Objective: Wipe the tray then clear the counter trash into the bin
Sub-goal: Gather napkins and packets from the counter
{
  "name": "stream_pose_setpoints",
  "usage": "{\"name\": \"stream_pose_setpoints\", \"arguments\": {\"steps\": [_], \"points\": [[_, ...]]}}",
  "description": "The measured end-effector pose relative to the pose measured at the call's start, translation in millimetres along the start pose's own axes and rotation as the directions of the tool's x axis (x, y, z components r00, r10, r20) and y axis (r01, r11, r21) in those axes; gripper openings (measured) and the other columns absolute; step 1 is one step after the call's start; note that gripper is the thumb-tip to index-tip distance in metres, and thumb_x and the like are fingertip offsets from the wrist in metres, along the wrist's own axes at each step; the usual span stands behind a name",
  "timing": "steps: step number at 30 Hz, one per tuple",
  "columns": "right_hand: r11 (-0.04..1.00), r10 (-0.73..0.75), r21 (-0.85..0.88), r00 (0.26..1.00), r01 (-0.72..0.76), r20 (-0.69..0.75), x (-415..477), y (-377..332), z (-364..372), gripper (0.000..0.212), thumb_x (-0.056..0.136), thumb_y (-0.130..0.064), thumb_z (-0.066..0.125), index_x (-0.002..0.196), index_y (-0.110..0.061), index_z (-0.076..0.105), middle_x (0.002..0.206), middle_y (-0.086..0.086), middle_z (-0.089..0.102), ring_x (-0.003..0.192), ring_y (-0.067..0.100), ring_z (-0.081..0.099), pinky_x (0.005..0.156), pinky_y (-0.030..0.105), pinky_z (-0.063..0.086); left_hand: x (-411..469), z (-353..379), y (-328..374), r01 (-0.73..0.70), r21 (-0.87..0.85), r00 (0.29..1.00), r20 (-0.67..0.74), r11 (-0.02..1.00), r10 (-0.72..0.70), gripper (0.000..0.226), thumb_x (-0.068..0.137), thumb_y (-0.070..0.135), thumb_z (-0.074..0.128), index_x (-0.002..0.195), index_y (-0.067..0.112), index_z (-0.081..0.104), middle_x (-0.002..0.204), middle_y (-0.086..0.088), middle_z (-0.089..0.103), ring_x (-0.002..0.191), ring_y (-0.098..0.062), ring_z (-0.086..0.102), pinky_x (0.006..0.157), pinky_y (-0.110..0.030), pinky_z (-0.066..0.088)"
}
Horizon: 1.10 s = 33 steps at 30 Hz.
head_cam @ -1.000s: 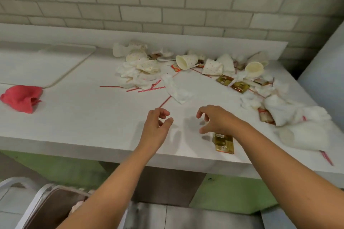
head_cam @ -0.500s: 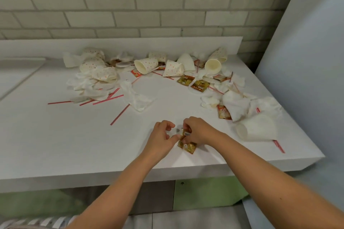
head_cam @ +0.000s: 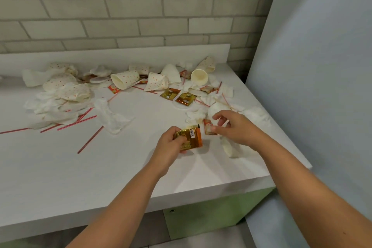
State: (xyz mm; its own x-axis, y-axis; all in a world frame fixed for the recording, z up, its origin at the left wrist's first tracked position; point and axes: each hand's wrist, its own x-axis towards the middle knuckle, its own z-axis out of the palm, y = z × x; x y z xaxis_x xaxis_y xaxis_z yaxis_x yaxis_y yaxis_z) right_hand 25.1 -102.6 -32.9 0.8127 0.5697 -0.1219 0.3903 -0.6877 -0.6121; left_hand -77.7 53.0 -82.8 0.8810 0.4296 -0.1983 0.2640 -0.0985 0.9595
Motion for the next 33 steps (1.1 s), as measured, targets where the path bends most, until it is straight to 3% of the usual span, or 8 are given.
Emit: {"name": "stream_pose_setpoints", "arguments": {"steps": [5,10,12,15,19,24,28,33], "points": [[0.958,0.235,-0.098,0.934,-0.27,-0.27,-1,47,-30,0.052,0.087,-0.036,0.063,0.13,-0.012,0.047,0.13,0.007,0.046,0.113,0.024,0.05,0.087,0.031,0.042,9,26,11,0.032,-0.014,0.999,0.039,0.999,-0.031,0.023,0.096,0.006,0.033,0.091,0.016,0.053,0.084,-0.003,0.057,0.072,-0.009,0.05,0.058,-0.018,0.038],[0.896,0.416,-0.129,0.904,-0.426,-0.096,-4,66,-33,0.048,0.09,-0.045,0.055,0.121,-0.009,0.051,0.12,0.009,0.056,0.111,0.026,0.054,0.087,0.031,0.043,18,40,19,0.104,-0.026,0.994,0.046,0.994,-0.102,0.027,0.088,-0.004,0.029,0.079,0.012,0.049,0.068,-0.004,0.048,0.058,-0.012,0.044,0.039,-0.011,0.036],[0.912,0.403,-0.064,0.914,-0.405,-0.047,-4,71,-31,0.024,0.091,-0.038,0.055,0.085,-0.015,0.052,0.085,0.004,0.053,0.078,0.019,0.053,0.069,0.026,0.038,22,44,20,0.159,-0.025,0.986,0.052,0.987,-0.158,0.025,0.091,0.005,0.033,0.075,0.014,0.049,0.065,-0.003,0.046,0.055,-0.013,0.042,0.044,-0.018,0.034],[0.936,0.338,0.113,0.941,-0.334,-0.016,-1,74,-31,0.041,0.092,-0.025,0.055,0.062,-0.017,0.028,0.063,0.0,0.028,0.056,0.013,0.027,0.054,0.024,0.021,22,44,18,0.193,0.004,0.973,0.127,0.981,-0.192,0.035,0.094,0.04,0.041,0.073,0.015,0.055,0.06,-0.003,0.04,0.053,-0.015,0.038,0.055,-0.024,0.033],[0.937,0.224,0.268,0.974,-0.226,0.039,3,59,-35,0.032,0.093,-0.02,0.054,0.068,-0.008,0.038,0.067,0.003,0.033,0.063,0.017,0.032,0.059,0.029,0.027,17,41,18,0.128,0.129,0.96,0.233,0.983,-0.156,0.05,0.082,0.065,0.047,0.092,0.018,0.06,0.098,-0.026,0.054,0.092,-0.031,0.058,0.09,-0.036,0.045],[0.965,-0.01,0.26,0.976,-0.048,0.218,10,36,-37,0.032,0.094,-0.025,0.053,0.105,0.005,0.057,0.087,0.007,0.05,0.079,0.018,0.046,0.065,0.027,0.038,17,27,22,0.034,0.163,0.906,0.411,0.986,-0.1,0.034,0.088,0.048,0.053,0.111,0.024,0.061,0.069,0.018,0.059,0.052,0.007,0.053,0.048,-0.007,0.037],[0.973,-0.129,0.223,0.932,0.054,0.338,16,11,-29,0.016,0.094,-0.021,0.055,0.089,-0.008,0.063,0.075,-0.002,0.052,0.068,0.012,0.046,0.058,0.021,0.036,17,19,26,0.061,0.193,0.864,0.482,0.979,-0.149,0.03,0.083,0.042,0.064,0.109,0.028,0.061,0.104,0.0,0.07,0.088,-0.011,0.067,0.076,-0.024,0.055],[0.985,-0.092,0.162,0.978,0.061,0.189,36,3,-24,0.033,0.094,-0.038,0.05,0.107,-0.011,0.063,0.1,-0.001,0.057,0.084,0.011,0.049,0.066,0.021,0.041,16,13,23,0.102,0.154,0.917,0.367,0.983,-0.153,0.033,0.085,0.032,0.062,0.117,0.026,0.054,0.108,-0.001,0.067,0.093,-0.017,0.065,0.075,-0.026,0.054]]}}
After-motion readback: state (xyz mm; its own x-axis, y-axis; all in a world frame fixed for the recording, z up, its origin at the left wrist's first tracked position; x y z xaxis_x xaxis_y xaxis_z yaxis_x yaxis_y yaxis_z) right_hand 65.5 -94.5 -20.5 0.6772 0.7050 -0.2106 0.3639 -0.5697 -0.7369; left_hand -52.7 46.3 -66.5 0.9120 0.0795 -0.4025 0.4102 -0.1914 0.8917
